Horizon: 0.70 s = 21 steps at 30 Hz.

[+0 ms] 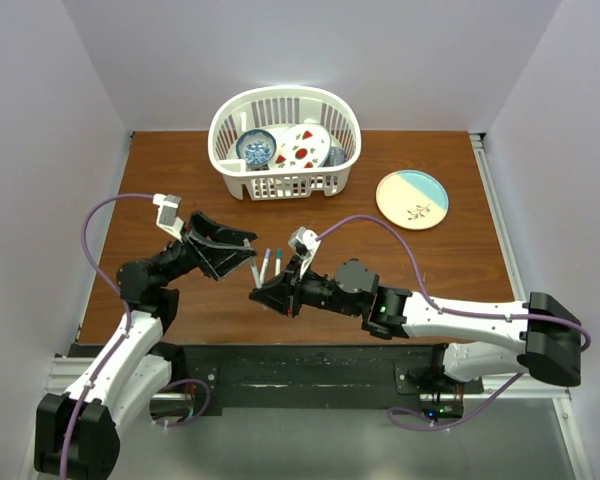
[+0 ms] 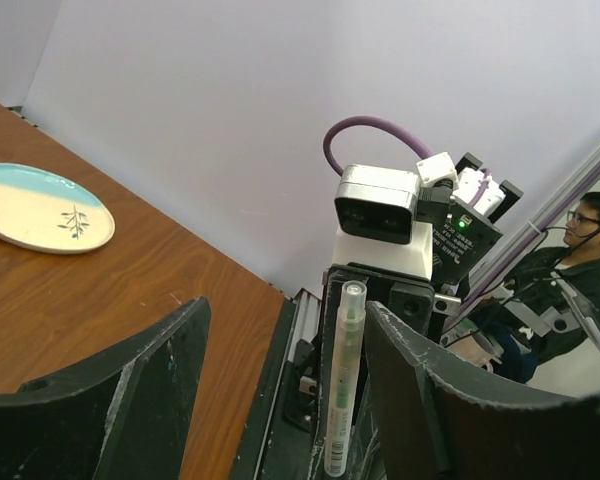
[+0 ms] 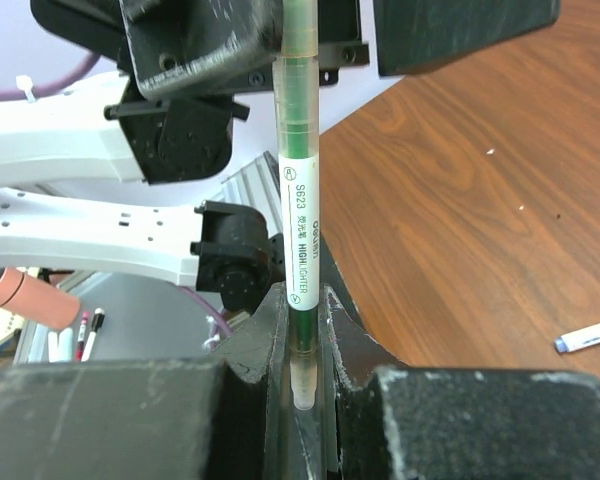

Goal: Insert the pens into the pen caps

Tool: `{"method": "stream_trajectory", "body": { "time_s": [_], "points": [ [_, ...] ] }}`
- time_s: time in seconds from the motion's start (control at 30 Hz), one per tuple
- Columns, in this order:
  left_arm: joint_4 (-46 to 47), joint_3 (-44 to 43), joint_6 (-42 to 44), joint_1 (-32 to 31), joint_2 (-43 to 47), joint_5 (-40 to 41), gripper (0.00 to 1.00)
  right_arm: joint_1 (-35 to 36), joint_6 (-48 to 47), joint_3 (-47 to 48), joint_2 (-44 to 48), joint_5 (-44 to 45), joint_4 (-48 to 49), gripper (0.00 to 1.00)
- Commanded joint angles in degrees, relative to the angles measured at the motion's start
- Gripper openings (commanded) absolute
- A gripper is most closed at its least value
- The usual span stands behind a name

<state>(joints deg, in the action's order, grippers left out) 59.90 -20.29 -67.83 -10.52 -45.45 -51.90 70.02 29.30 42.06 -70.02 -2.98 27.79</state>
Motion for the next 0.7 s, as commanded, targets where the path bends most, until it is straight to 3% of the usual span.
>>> {"method": "stream_trajectory", "body": {
  "time_s": [0.0,0.17,0.27,0.4,0.47,0.5,0.67],
  "points": [
    [0.3,-3.5,1.9,-0.1,-0.5,-1.3,0.67,0.1,0.6,-0.2,0.9,-1.8,1.1,0.0],
    [2.7,-4.0,-0.1,-0.1,-1.0,-1.4,0.64,0.1,1.1,-0.8,0.9,-1.9,0.9,0.0],
    [3.7,-4.1,-0.9,-0.1,-1.2,-1.5,0.54,0.1,1.2,-1.0,1.3,-1.8,0.8,0.0],
    [6.0,-3.1,-2.8,-0.1,-1.5,-2.1,0.19,0.1,1.2,-1.0,1.5,-1.2,0.9,0.0],
    [7.8,-2.2,-4.1,-0.2,-1.7,-2.6,0.12,0.1,1.1,-0.5,1.6,-1.1,0.9,0.0],
    [8.3,-0.9,-4.5,-0.2,-1.5,-2.8,0.03,0.1,0.8,0.2,1.6,-0.6,0.9,0.0],
    [8.4,4.3,-4.7,-0.7,-0.8,-2.1,0.0,0.0,-0.6,2.8,0.9,2.5,1.0,0.0]
  ]
}}
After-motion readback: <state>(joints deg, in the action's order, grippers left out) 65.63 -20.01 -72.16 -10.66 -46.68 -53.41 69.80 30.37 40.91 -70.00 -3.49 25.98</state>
